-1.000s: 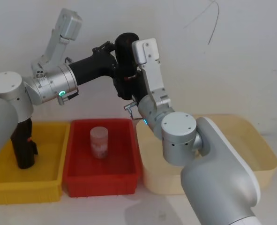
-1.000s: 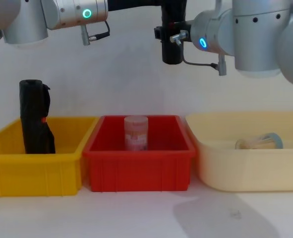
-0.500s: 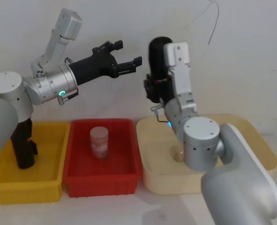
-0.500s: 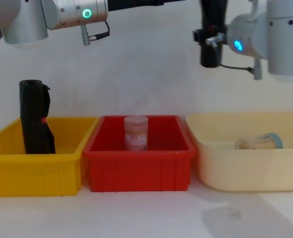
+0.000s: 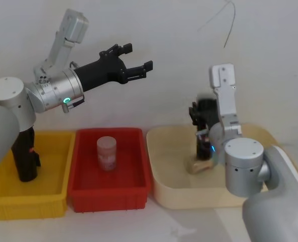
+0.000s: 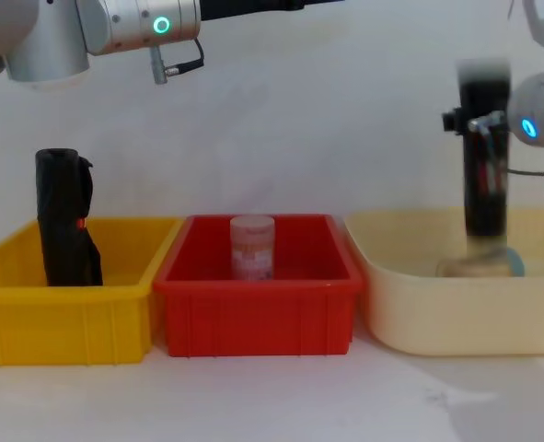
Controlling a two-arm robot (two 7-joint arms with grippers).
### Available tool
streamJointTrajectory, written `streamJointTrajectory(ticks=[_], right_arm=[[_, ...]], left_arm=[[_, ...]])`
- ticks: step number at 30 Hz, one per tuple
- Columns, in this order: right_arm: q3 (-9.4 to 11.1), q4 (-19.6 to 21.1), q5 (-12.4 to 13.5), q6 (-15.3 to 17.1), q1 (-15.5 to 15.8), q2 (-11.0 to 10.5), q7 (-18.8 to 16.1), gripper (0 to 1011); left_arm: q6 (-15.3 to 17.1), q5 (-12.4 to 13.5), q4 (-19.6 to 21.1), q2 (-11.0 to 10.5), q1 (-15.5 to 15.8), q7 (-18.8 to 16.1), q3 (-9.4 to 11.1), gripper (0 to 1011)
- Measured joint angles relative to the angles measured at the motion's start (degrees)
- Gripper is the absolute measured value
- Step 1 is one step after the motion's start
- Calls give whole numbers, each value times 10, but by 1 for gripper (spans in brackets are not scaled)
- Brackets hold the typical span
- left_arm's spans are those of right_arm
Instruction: Pick up the garbage bag with the one hand and transfer it to the other hand.
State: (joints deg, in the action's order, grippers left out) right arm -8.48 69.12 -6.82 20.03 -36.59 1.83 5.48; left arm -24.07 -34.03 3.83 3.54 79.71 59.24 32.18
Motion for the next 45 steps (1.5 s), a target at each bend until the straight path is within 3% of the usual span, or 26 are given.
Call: streamJointTrajectory(ticks=[7, 15, 33, 45], right_arm=[[11, 8, -4, 22, 11, -10, 5, 834], [17, 13, -7, 35, 18, -16, 8, 1001], [22, 28, -10, 40, 26, -17, 13, 1001], [24, 98, -19, 18, 50, 3, 41, 1001]], left_arm=[[0, 0, 0, 0, 0, 0, 0, 1001], [0, 0, 0, 0, 0, 0, 0, 1001], [0, 0, 0, 0, 0, 0, 0, 1001], [0, 0, 0, 0, 0, 0, 0, 1001]])
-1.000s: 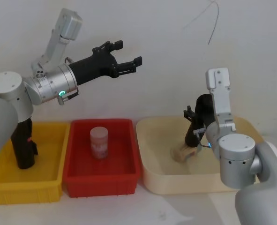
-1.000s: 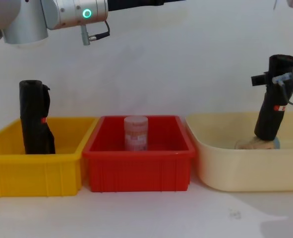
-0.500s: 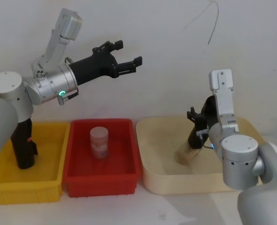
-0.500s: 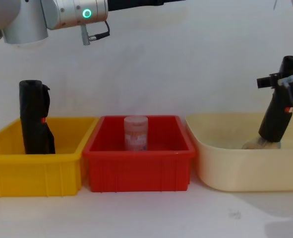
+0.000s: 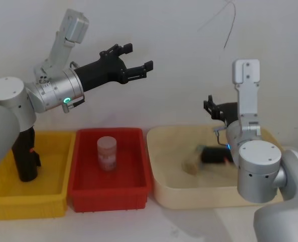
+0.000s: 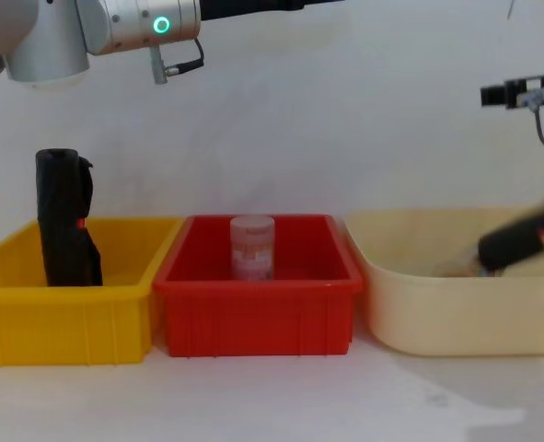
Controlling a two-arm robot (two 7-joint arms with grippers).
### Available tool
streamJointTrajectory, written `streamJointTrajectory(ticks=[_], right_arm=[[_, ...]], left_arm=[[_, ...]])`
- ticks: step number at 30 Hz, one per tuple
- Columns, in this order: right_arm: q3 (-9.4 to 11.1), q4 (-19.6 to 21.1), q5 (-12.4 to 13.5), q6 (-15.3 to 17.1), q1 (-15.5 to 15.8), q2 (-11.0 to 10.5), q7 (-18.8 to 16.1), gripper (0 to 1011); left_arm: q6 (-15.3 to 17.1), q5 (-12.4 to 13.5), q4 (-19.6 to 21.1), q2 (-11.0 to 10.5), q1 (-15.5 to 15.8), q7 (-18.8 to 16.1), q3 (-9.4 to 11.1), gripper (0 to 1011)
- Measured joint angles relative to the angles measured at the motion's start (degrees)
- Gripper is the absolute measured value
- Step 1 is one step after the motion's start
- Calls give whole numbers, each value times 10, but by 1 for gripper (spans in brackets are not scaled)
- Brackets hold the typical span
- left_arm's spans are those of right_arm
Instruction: Pick up the garbage bag with the one hand and transfer it to the other hand.
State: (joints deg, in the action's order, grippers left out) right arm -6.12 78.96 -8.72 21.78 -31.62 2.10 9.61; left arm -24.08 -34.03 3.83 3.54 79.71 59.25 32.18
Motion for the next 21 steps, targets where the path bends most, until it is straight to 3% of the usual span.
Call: streamJointTrajectory(ticks=[21], right_arm=[[-13, 149, -44, -42, 42, 53, 88, 1001]], left_arm=[[0, 0, 0, 0, 0, 0, 0, 1001]])
